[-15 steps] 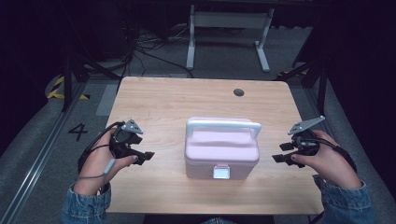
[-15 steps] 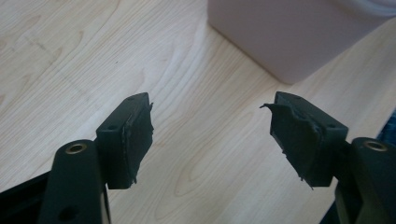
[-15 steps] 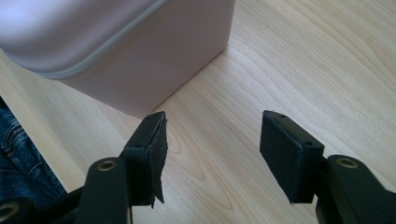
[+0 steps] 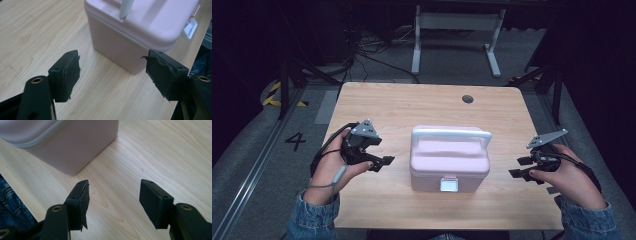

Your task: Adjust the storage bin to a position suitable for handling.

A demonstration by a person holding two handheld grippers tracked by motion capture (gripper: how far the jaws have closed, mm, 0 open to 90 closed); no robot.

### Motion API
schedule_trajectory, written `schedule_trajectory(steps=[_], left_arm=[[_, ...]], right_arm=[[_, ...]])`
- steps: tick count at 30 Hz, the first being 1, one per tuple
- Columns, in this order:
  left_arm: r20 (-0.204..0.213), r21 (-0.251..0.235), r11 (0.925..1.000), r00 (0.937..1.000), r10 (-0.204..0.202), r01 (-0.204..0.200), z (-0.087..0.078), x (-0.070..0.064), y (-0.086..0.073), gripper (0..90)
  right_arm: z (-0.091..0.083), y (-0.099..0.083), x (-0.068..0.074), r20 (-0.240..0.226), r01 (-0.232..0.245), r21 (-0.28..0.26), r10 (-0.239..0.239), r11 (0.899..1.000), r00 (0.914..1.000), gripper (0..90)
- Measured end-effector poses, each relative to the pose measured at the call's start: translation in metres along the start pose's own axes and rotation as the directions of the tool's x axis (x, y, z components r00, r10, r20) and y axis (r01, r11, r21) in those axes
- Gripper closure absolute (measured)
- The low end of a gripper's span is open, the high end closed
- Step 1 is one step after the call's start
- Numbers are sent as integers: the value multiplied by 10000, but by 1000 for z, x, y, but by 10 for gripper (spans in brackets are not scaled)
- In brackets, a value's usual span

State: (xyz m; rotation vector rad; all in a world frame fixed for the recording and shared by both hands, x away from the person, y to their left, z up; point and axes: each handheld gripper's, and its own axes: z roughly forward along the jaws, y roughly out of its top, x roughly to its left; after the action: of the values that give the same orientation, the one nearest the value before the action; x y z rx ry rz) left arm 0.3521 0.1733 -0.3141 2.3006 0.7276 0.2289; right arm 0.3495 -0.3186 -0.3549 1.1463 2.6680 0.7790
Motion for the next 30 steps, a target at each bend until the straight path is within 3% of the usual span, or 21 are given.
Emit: schedule_trajectory(steps=[11,22,30], left_arm=[[306,-488,9977,9984,486,-470,24,-12,26,271],[143,-654,9944,9963,847,-836,53,-14,41,252],[446,-1115,9911,9960,775,-721,68,-12,49,279]], right_arm=[[-1,-9,1,53,-172,77,172,9998,9998,416],[6,-10,4,-18,-101,202,101,9997,9999,420],[7,-11,3,-15,-132,239,133,9996,9999,425]])
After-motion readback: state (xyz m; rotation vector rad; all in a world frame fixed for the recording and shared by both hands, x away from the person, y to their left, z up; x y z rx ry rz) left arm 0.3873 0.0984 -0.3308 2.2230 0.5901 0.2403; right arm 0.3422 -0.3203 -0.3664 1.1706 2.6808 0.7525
